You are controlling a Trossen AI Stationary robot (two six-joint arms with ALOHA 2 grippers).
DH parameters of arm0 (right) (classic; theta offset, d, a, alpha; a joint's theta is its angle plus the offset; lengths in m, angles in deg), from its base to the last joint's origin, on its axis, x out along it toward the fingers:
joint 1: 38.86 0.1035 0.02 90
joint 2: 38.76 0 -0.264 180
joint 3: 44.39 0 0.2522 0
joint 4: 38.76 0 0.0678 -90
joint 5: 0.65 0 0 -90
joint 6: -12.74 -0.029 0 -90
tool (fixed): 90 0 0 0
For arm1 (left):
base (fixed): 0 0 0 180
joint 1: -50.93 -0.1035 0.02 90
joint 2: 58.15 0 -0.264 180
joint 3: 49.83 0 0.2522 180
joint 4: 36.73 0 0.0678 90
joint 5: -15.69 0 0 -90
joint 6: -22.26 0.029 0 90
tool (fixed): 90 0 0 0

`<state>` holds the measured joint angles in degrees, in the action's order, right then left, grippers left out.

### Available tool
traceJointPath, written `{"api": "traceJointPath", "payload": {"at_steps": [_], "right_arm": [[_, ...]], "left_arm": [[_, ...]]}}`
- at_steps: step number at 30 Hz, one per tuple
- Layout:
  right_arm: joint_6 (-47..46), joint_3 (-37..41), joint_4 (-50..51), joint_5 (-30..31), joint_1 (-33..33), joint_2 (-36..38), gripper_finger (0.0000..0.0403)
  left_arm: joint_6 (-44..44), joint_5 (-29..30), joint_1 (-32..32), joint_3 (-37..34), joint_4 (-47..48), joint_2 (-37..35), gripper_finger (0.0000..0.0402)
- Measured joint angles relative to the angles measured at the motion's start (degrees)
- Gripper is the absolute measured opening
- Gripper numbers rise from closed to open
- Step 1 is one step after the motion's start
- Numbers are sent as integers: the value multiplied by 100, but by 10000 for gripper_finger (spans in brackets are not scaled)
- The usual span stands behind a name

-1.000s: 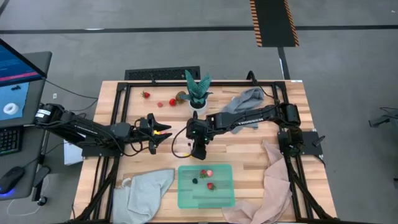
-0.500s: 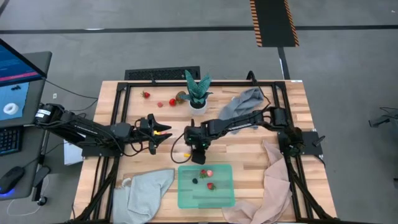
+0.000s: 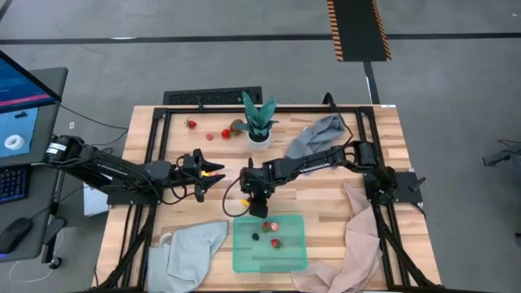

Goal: Pick and placing Produce into tupperware
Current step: Put the red cherry into the green bin

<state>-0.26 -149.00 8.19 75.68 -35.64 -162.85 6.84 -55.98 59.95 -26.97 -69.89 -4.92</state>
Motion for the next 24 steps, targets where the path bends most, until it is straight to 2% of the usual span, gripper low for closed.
{"api": "traceJointPath", "payload": {"at_steps": [24], "right_arm": [[-51,0,-64,-236,15,2,175]], "left_arm": [[-2,4,0,0,0,0,167]]}}
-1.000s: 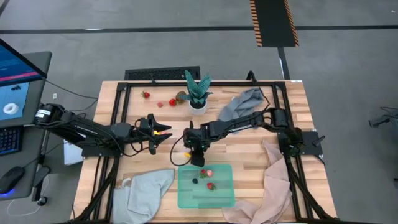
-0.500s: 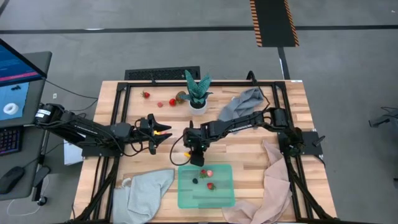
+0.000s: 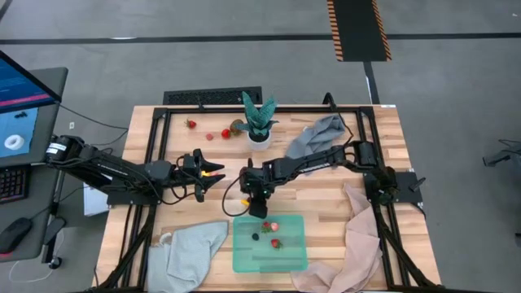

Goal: Pick and placing Produce into tupperware
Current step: Put the red cherry into the green bin

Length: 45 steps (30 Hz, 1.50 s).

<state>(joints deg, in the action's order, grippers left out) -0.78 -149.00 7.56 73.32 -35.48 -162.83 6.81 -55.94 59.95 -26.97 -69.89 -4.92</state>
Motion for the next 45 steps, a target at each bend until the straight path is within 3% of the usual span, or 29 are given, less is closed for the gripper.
{"api": "traceJointPath", "payload": {"at_steps": [12,27,45], "right_arm": [[0,-28,-282,-219,127,-419,175],[-15,-282,-108,18,147,-483,174],[141,-352,254,441,235,-484,121]], "left_arm": [[2,3,0,2,2,2,167],[2,2,0,2,38,2,167],[2,3,0,2,52,2,167]]}}
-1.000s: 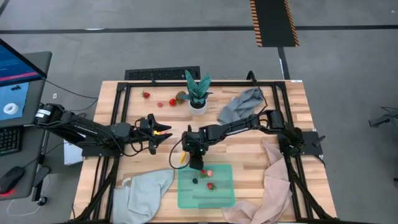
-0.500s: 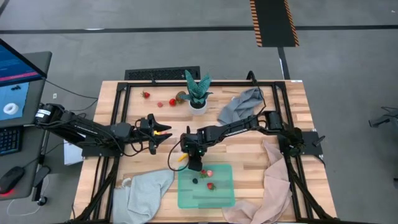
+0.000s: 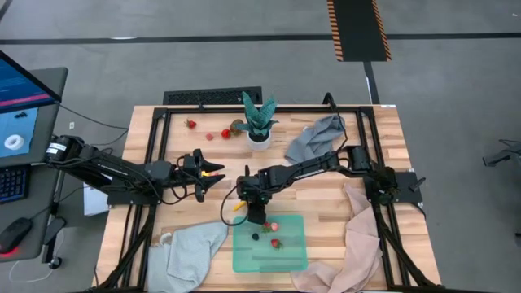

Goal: Pick and placing Produce into tupperware
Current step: Put the red cherry into the green bin

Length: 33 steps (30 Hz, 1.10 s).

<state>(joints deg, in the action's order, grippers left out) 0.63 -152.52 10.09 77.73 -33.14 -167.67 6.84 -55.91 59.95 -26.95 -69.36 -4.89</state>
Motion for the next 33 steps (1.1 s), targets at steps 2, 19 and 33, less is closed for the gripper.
{"api": "traceJointPath", "payload": {"at_steps": [2,19,33], "right_arm": [[6,0,5,16,1,1,117],[-34,9,142,22,25,3,92],[-42,11,181,-10,25,4,81]], "left_arm": [[0,0,0,0,0,0,167],[-2,-1,0,2,38,0,167],[-22,-1,0,2,39,0,167]]}}
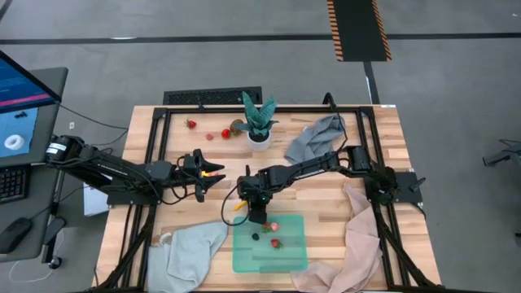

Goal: Pick and placing Produce into tupperware
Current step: Put the red cherry into the green bin

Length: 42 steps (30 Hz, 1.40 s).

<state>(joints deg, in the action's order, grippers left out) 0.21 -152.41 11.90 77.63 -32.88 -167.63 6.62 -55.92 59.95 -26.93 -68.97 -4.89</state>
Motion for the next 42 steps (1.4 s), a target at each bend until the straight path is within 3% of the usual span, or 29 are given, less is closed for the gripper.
{"api": "traceJointPath", "payload": {"at_steps": [6,19,42], "right_arm": [[35,2,14,2,0,0,58],[42,-10,21,2,2,0,54],[323,-989,1069,587,119,-22,54]], "left_arm": [[0,0,0,0,0,0,167],[-4,1,0,0,0,0,167],[-4,2,0,0,2,0,167]]}}
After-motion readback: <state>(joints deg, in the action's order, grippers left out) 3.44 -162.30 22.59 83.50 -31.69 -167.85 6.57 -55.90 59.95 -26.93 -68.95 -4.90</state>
